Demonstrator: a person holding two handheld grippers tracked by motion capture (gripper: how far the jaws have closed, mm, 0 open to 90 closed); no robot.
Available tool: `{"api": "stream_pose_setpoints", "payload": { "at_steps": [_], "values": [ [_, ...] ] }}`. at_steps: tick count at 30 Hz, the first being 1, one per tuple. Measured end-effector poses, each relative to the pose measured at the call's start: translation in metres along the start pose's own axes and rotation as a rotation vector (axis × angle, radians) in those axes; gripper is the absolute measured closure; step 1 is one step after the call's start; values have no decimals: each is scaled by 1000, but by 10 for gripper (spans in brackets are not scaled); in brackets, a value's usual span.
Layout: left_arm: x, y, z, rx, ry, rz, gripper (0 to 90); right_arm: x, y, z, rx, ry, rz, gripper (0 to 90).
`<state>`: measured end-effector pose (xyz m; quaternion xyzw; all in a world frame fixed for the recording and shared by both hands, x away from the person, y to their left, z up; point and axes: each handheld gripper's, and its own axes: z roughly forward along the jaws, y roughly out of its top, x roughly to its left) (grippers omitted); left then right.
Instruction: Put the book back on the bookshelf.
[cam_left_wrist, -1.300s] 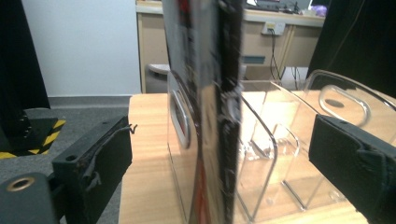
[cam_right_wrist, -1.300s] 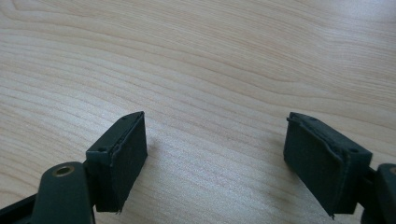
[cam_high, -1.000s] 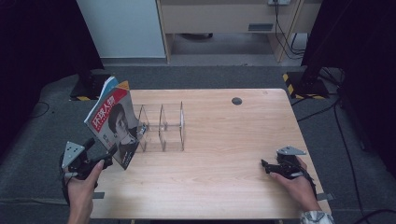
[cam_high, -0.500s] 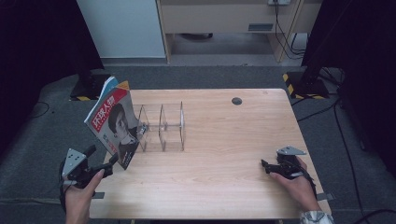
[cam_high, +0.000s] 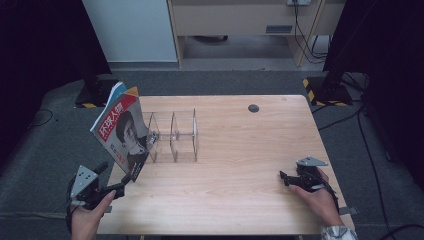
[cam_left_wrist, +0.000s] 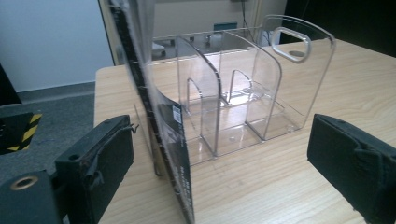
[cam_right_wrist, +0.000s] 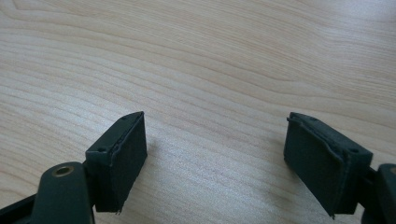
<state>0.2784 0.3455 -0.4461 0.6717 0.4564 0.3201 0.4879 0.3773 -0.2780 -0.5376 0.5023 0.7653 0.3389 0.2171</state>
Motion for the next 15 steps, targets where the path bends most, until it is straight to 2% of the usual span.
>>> {"api": "stream_pose_setpoints", "payload": {
  "at_steps": [6,15],
  "values": [
    [-9,0,2,15,-28,24,66,0,0,0,0,0,0,217],
    [-18,0,17,46,-66,46,66,0,0,0,0,0,1,216]
  ]
}}
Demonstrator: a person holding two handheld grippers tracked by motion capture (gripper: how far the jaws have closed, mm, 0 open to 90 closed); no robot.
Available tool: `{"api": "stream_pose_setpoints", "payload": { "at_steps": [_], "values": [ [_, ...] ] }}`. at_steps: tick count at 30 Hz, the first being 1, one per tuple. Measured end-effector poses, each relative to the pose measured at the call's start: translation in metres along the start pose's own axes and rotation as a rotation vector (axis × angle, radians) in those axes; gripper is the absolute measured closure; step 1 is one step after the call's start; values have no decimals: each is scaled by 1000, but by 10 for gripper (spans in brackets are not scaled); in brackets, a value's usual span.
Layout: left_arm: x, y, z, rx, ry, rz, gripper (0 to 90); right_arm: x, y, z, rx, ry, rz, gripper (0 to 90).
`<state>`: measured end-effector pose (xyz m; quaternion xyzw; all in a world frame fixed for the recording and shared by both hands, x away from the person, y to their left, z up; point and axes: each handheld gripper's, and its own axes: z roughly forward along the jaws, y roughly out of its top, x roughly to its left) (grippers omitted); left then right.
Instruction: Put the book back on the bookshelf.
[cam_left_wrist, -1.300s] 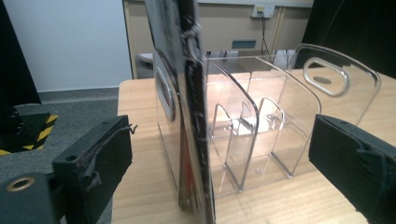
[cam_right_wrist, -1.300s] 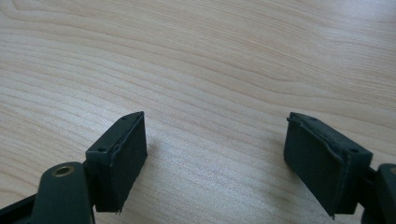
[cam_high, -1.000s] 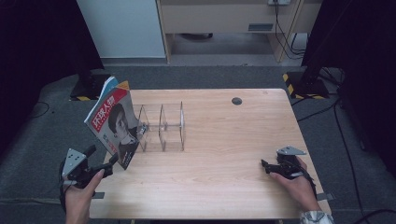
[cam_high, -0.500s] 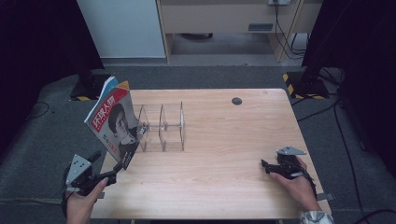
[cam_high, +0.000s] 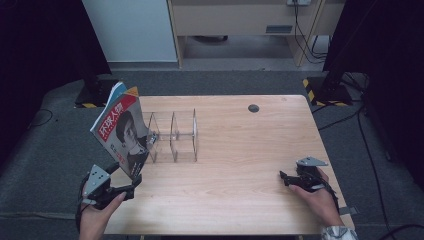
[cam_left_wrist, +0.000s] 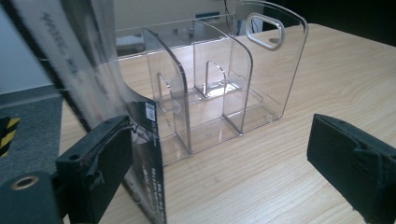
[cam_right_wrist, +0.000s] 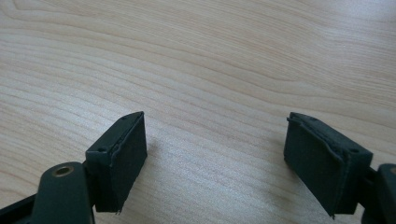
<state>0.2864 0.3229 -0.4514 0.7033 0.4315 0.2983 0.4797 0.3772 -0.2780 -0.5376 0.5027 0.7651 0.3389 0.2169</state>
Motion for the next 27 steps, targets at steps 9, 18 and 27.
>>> {"api": "stream_pose_setpoints", "payload": {
  "at_steps": [9,18,27],
  "values": [
    [-12,3,18,31,-46,31,66,0,0,0,0,1,1,215],
    [-23,6,38,76,-90,59,65,0,0,0,0,1,-1,214],
    [-32,8,56,116,-128,75,64,0,0,0,0,2,1,214]
  ]
}}
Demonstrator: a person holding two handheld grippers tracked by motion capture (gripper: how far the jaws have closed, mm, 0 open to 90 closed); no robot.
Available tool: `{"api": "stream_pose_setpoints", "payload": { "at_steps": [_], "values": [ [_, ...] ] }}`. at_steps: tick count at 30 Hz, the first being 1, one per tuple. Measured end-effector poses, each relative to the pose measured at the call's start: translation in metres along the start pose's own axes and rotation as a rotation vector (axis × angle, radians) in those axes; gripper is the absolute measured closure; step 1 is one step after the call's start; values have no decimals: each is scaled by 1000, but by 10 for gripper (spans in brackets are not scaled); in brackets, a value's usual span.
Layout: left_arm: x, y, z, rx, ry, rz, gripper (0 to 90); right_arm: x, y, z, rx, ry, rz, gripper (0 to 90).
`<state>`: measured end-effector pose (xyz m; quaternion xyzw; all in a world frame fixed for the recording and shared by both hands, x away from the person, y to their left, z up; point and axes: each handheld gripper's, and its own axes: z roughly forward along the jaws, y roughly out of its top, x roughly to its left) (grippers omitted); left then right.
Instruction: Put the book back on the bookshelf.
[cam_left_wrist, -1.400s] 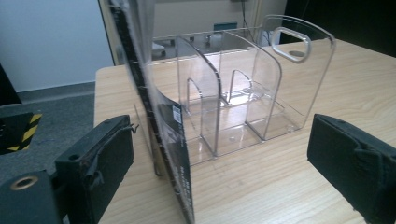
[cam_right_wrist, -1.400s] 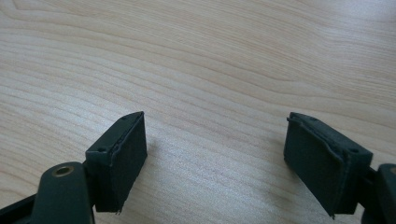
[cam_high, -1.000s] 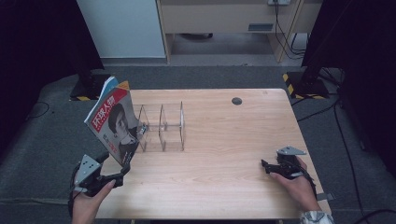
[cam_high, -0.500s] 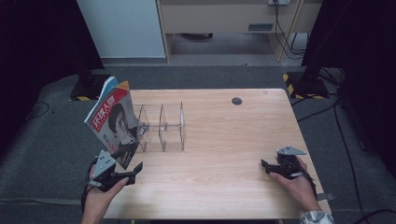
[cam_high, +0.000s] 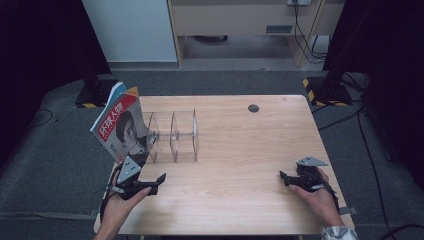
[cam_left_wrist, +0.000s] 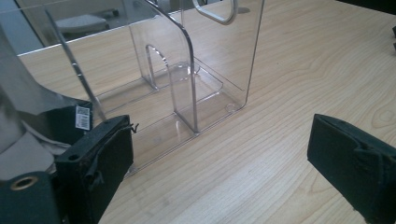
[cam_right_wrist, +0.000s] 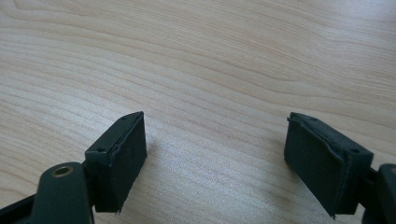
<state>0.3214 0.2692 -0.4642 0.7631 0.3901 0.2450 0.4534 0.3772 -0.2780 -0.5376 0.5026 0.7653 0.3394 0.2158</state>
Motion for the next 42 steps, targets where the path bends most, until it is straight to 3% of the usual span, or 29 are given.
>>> {"api": "stream_pose_setpoints", "payload": {
  "at_steps": [22,35,42],
  "values": [
    [-29,18,29,25,-105,75,65,0,0,0,0,3,-2,212],
    [-46,35,42,-2,-147,96,58,0,0,0,0,5,-6,210],
    [-55,38,51,8,-181,104,51,0,0,0,1,3,-5,198]
  ]
}}
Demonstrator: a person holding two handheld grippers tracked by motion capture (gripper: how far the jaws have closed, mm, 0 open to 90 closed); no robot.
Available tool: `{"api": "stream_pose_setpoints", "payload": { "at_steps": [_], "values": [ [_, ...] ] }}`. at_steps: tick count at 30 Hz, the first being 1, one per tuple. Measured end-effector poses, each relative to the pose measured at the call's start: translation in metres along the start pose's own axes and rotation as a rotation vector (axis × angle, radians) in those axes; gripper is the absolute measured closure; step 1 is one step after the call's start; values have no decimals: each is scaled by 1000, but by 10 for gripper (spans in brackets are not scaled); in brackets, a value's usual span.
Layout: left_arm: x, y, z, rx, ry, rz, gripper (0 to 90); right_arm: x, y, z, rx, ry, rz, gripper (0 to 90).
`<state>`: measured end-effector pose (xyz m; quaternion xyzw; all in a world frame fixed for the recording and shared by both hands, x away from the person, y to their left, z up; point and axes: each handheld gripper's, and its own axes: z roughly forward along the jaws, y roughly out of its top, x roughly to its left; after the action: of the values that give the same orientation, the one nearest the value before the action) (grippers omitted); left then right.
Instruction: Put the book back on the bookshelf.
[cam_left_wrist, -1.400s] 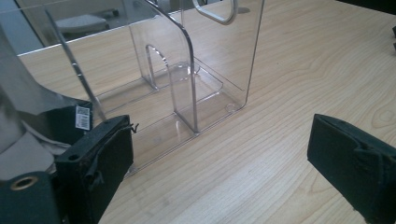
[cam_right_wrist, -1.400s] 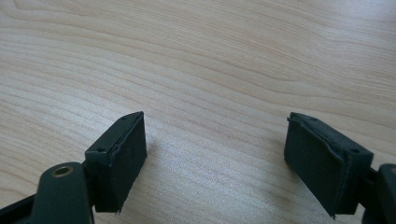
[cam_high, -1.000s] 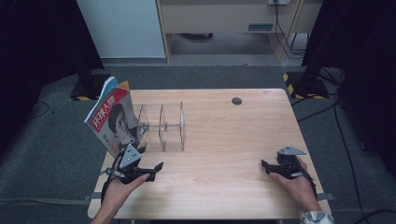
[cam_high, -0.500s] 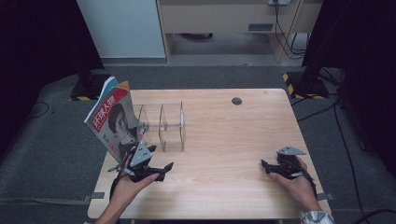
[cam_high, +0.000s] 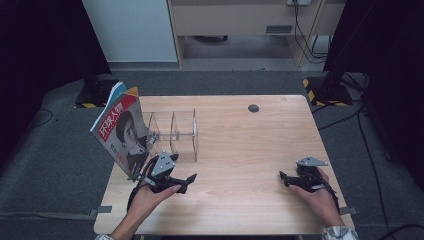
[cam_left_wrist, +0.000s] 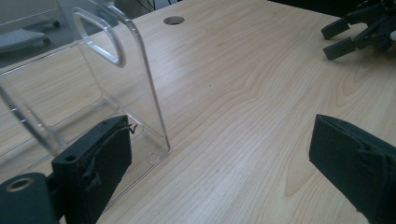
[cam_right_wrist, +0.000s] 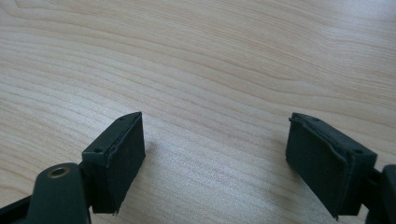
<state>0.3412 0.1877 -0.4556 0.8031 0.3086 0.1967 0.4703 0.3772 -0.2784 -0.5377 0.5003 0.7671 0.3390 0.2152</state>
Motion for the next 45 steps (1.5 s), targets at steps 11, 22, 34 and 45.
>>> {"api": "stream_pose_setpoints", "payload": {
  "at_steps": [11,22,34,45],
  "values": [
    [-15,10,20,4,-63,15,39,0,0,1,10,-13,11,149],
    [-31,18,53,39,-110,31,38,0,0,0,12,-10,7,144],
    [-44,21,86,81,-150,27,39,0,0,1,13,-10,4,140],
    [-51,18,108,146,-152,31,40,0,0,1,14,-10,6,136]
  ]
}}
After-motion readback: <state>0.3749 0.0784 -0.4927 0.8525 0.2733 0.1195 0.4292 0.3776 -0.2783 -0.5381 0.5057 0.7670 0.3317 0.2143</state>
